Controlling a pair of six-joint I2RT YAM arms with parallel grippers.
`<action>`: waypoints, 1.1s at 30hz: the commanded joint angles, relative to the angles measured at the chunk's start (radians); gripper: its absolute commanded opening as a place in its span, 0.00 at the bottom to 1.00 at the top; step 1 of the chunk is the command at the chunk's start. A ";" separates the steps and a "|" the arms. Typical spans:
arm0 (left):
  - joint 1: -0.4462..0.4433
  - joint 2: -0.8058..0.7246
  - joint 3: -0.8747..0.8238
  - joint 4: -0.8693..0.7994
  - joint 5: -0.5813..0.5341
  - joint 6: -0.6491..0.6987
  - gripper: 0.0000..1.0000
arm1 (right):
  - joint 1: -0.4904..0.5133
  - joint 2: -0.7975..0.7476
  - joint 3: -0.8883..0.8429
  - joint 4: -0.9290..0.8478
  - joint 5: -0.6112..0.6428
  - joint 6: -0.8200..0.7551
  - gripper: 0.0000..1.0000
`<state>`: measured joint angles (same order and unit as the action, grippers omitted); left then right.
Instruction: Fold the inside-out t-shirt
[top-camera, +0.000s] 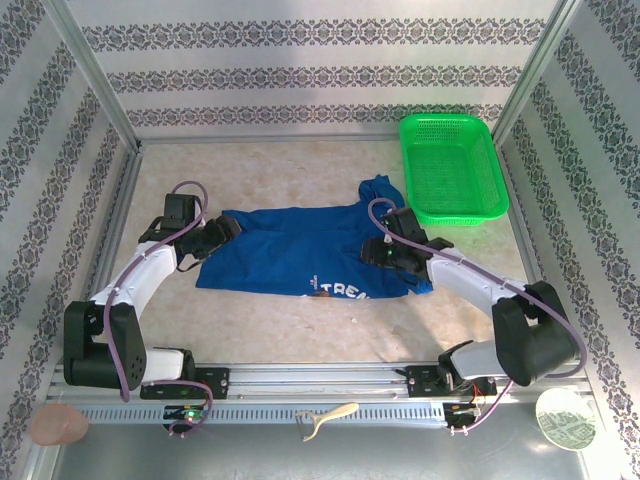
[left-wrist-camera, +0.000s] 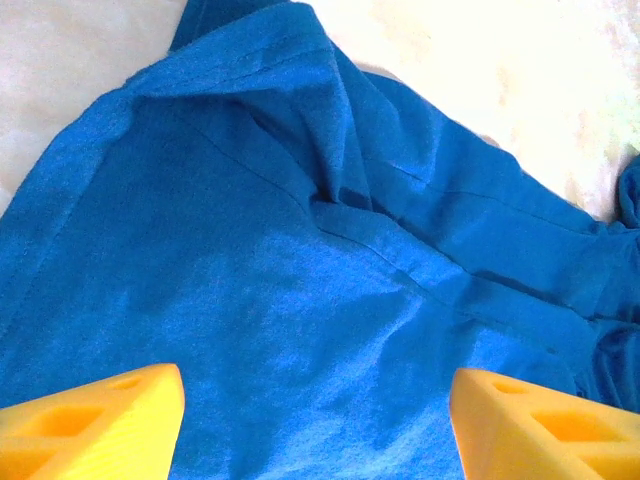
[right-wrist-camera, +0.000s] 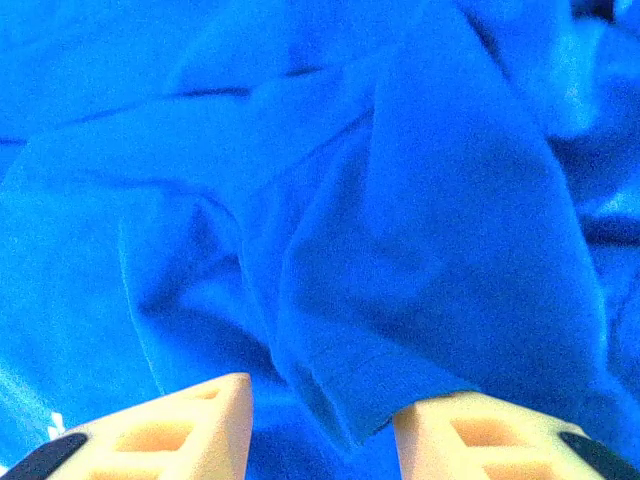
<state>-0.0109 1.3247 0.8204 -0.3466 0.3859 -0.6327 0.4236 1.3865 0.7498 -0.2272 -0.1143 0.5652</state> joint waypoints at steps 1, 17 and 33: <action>0.008 -0.016 0.020 0.033 0.011 -0.008 0.71 | 0.008 0.046 0.046 0.019 0.039 -0.031 0.39; 0.011 -0.067 0.079 -0.039 0.001 0.032 0.71 | -0.090 -0.152 0.215 -0.138 -0.032 -0.092 0.00; 0.011 0.132 0.197 -0.138 -0.116 0.198 0.79 | -0.113 -0.364 0.043 -0.244 -0.038 -0.079 0.00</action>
<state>-0.0109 1.4082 0.9699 -0.4351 0.3111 -0.5011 0.3161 1.0863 0.8337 -0.4507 -0.1581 0.4683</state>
